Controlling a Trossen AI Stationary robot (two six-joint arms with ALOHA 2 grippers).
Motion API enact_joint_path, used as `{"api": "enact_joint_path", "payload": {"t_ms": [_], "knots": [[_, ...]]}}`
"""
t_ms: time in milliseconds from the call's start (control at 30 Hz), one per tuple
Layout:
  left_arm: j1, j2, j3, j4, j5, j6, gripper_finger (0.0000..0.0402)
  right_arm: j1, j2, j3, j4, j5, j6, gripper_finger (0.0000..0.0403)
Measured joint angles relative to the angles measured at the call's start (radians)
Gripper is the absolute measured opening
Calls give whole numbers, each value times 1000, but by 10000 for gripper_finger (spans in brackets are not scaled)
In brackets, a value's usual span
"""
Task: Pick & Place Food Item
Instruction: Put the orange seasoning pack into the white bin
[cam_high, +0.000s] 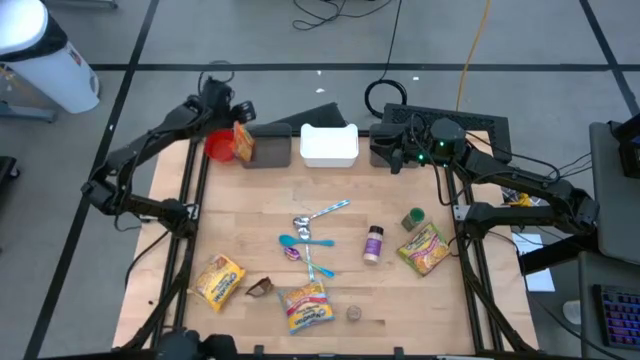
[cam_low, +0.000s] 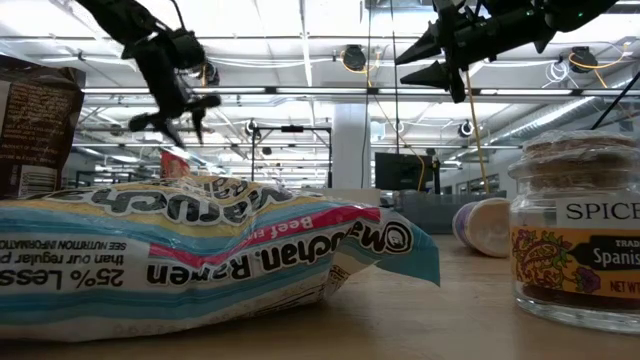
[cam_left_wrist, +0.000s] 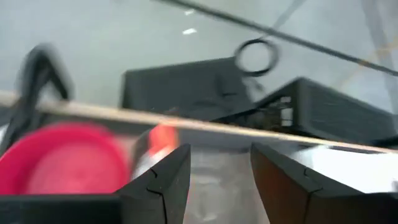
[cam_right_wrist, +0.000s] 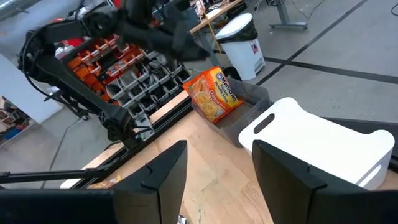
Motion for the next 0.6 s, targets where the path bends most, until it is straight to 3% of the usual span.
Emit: {"api": "enact_joint_path", "payload": {"t_ms": [233,400,500,600], "knots": [[2,-1,179,1,221,175,171,0,0,0,0,0,0,174],[-60,-1,195,0,405,209,174,0,0,0,0,0,0,176],[-136,-1,173,0,417,191,169,0,0,0,0,0,0,178],[-241,-1,153,24,349,189,164,0,0,0,0,0,0,176]]}}
